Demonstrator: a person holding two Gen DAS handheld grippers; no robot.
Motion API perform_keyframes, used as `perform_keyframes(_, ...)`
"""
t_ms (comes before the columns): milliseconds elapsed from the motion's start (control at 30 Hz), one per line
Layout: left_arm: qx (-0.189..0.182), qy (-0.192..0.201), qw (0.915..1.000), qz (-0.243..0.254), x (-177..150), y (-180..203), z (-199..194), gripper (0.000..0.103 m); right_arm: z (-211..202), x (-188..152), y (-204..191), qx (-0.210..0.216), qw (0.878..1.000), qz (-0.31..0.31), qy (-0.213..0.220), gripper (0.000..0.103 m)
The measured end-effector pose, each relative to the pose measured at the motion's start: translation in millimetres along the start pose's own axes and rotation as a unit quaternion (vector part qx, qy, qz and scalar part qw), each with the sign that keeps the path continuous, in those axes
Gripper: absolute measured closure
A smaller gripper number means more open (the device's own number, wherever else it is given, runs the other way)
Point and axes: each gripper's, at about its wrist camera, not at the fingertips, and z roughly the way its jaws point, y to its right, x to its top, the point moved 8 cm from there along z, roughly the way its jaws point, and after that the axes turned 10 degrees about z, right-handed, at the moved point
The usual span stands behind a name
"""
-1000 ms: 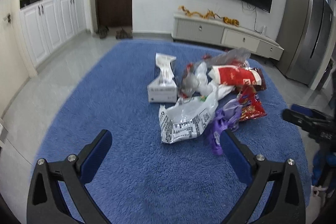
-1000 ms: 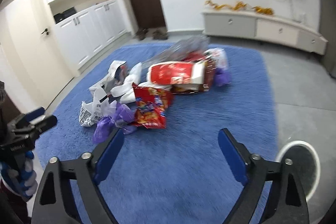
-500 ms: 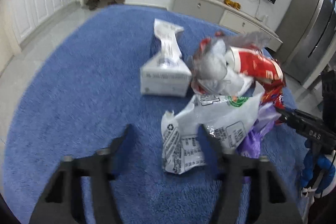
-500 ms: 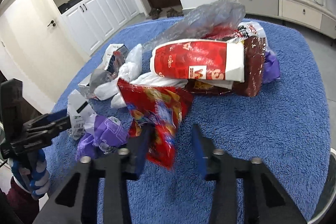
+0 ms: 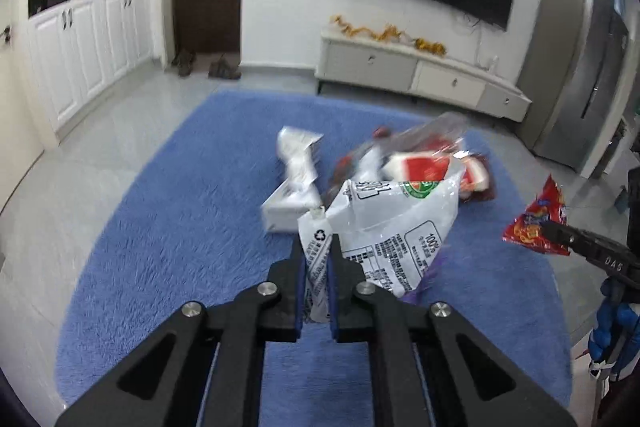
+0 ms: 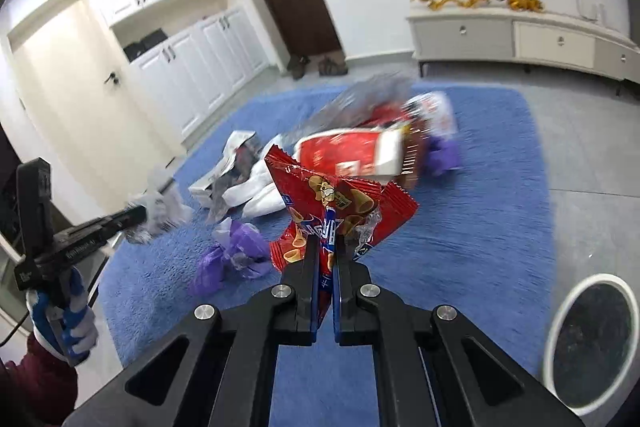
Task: Collect trash
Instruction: 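Carry both bags over the white bin and open both grippers to drop them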
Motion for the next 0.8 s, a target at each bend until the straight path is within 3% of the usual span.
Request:
perform_keyframes(200, -0.067, 0.014, 0.9957, 0.062, 39, 99, 4, 0.095, -73, -2, 78, -0.069, 0.996, 0.050, 0.041, 0.098)
perform_keyframes(400, -0.167, -0.022, 0.9775, 0.128, 58, 243, 56, 0.095, -132, -15, 201, -0.172, 0.974, 0.140, 0.048, 0.098)
perform_keyframes(600, -0.215, -0.076, 0.9542, 0.193, 55, 373, 122, 0.095, -139, -31, 305, -0.237, 0.954, 0.180, -0.031, 0.097)
perform_keyframes(800, -0.219, -0.150, 0.9361, 0.231, 32, 469, 193, 0.094, -119, -37, 370, -0.247, 0.941, 0.215, -0.088, 0.094)
